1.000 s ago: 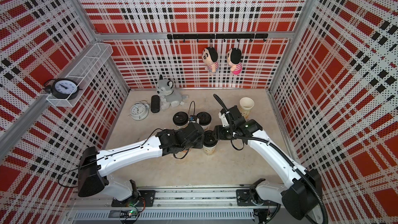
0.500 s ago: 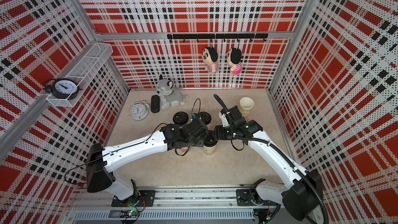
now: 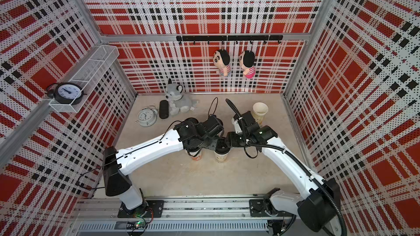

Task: Put the leak-proof paper on the milk tea cups
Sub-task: Secure the cup lid on the cup.

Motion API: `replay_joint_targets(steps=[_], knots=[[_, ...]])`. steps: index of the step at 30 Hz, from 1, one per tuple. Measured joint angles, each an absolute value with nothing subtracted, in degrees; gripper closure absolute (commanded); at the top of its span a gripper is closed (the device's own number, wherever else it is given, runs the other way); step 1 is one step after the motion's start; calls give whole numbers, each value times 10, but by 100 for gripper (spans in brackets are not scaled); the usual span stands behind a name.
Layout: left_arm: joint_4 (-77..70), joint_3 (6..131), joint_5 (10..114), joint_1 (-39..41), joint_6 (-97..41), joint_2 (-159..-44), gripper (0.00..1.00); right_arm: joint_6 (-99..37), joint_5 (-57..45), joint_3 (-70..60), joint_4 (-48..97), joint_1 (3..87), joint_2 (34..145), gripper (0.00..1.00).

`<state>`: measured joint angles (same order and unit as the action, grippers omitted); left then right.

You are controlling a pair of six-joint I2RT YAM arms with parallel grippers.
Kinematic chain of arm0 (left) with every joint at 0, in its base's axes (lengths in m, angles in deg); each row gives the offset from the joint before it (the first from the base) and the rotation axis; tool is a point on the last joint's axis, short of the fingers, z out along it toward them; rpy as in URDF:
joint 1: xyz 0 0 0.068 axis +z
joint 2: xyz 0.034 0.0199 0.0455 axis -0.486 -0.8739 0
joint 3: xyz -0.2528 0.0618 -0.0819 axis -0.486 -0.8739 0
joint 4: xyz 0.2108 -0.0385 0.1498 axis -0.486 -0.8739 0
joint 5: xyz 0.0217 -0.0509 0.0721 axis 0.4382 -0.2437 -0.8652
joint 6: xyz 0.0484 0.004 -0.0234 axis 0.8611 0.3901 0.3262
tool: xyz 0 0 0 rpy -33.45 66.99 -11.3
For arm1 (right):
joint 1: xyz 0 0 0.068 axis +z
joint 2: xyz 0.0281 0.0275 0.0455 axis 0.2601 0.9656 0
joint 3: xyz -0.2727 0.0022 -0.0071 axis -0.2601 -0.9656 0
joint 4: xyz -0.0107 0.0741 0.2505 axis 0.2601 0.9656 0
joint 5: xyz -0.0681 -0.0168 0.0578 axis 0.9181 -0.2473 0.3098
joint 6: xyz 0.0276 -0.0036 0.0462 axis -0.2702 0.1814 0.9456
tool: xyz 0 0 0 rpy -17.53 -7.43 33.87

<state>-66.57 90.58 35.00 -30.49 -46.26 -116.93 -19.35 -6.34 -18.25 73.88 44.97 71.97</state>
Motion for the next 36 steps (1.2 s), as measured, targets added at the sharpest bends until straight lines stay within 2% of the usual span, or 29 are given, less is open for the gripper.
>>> replay_joint_targets(steps=[19, 22, 26, 29, 32, 36], knots=[[-644, 928, 353, -293, -443, -1167, 68, -196, -68, -114, 787, 453, 752, 40], [-644, 931, 348, -287, -440, -1163, 69, -197, -67, -87, 788, 453, 754, 34], [-643, 931, 338, -279, -436, -1149, 66, -202, -48, -50, 794, 453, 760, 14], [-636, 927, 332, -270, -435, -1130, 60, -214, -2, -9, 817, 446, 772, 1], [-614, 896, 328, -252, -435, -1088, 53, -232, 37, 31, 839, 417, 781, 0], [-578, 830, 329, -200, -435, -1010, 44, -263, 71, 75, 854, 328, 801, 0]])
